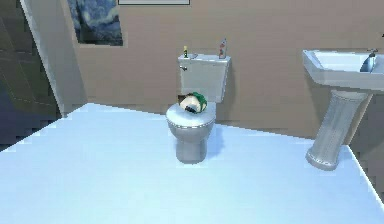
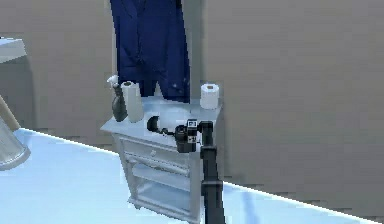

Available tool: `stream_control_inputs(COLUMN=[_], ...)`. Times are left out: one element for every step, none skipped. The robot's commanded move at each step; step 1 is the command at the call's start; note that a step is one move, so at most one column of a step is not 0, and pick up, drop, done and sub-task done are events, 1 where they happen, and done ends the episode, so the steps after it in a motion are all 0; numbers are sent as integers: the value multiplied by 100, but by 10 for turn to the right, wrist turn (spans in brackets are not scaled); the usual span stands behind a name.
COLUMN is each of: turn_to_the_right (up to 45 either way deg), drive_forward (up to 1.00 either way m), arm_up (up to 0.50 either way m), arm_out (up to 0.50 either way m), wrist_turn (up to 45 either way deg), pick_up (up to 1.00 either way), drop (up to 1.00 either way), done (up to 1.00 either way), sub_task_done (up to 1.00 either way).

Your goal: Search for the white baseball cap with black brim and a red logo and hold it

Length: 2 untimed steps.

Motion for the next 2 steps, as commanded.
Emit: stream_control_inputs(turn_to_the_right=[0,0], drive_forward=[0,0], arm_up=[10,0], arm_out=[0,0], wrist_turn=[0,0], pick_up=[0,0], drop=[0,0], done=[0,100], sub_task_done=[0,0])
